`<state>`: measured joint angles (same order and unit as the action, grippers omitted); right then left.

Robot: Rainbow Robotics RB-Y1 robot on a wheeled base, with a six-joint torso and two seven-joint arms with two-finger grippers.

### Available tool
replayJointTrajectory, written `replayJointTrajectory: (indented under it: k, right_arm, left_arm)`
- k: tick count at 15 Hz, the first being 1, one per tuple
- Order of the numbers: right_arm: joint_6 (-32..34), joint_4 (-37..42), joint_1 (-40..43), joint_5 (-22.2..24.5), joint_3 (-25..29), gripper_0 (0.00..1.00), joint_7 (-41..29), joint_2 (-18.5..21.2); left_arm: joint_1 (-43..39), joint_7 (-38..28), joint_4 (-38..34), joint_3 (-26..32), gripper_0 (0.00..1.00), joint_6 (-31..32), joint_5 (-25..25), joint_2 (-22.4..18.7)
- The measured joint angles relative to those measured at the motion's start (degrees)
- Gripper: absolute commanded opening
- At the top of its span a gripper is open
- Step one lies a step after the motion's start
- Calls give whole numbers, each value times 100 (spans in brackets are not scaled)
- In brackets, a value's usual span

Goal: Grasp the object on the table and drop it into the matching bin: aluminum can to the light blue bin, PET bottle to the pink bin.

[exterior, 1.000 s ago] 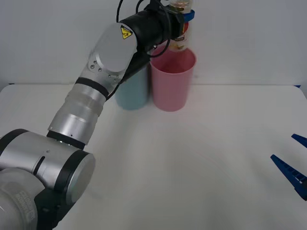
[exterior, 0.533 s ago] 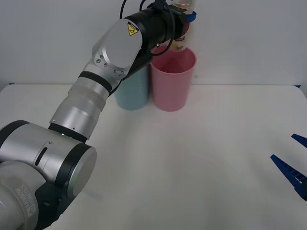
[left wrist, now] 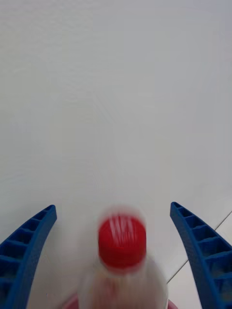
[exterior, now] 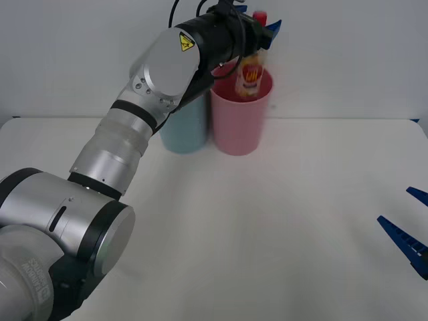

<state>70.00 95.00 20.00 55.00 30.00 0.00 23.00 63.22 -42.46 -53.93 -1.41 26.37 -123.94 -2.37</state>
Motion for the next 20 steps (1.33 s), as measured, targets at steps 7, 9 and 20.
replayJointTrajectory:
  k: [7,9,20]
  right_arm:
    - [0,0,0,0,0,100,0,0]
    - [0,0,0,0,0,100,0,0]
    - [0,0,0,0,0,100,0,0]
  left_arm:
    - [-301,113,-189,-23,100,4,664,-195]
    - [-731,189,-720,-103,100,48,1058,-386]
    - [-3701,928,-3889,1248,100,2234,2806,-1797]
